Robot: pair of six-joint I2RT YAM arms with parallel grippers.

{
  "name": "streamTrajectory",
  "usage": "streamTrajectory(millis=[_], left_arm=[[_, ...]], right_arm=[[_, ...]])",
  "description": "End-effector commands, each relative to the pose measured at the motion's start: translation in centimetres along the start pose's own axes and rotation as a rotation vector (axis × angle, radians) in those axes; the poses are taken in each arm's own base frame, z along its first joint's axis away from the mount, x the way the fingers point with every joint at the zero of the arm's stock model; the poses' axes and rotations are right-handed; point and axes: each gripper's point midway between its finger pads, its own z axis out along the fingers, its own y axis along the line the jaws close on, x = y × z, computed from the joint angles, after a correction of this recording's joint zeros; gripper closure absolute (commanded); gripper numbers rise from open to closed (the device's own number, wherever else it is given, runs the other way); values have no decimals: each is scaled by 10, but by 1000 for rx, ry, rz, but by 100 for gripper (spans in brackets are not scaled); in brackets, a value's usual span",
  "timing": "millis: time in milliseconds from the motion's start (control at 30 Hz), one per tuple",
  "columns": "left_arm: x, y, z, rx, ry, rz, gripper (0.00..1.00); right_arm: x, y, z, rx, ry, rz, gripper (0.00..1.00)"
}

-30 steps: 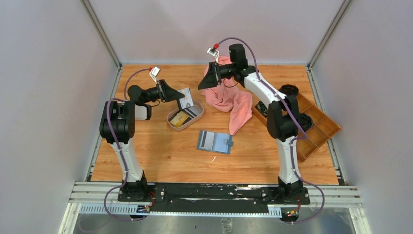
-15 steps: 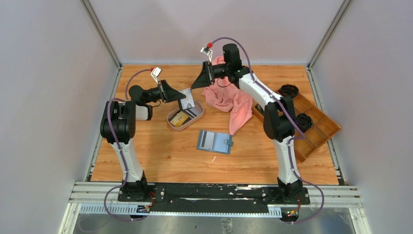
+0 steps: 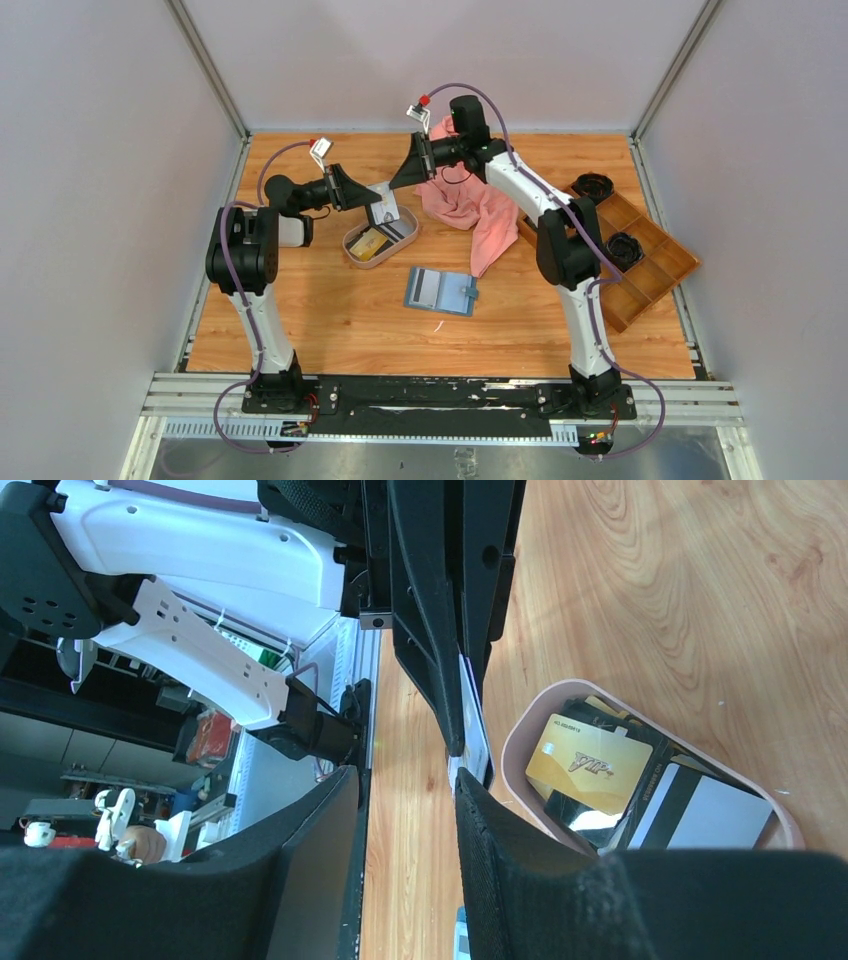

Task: Put the credit cards into the card holder
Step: Place the credit card in the storage box.

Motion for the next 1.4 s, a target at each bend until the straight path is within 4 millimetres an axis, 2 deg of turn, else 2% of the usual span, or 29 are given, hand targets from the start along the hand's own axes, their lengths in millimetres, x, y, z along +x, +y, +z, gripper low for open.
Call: streamTrajectory(millis=[0, 467, 933, 1167, 1367], left_arm=[[0, -10, 1, 20, 9, 43, 100], [3, -10, 1, 23, 22, 36, 100], [2, -9, 1, 23, 23, 32, 100], [3, -9, 1, 24, 25, 30, 100], [3, -7, 1, 21, 22, 21, 100]], right_arm=[[-4, 2, 7, -1, 7, -29, 55], [4, -16, 8, 39, 24, -8, 55], [5, -18, 10, 31, 34, -4, 56], [7, -26, 13, 45, 33, 11, 56], [9, -26, 19, 28, 43, 21, 61]])
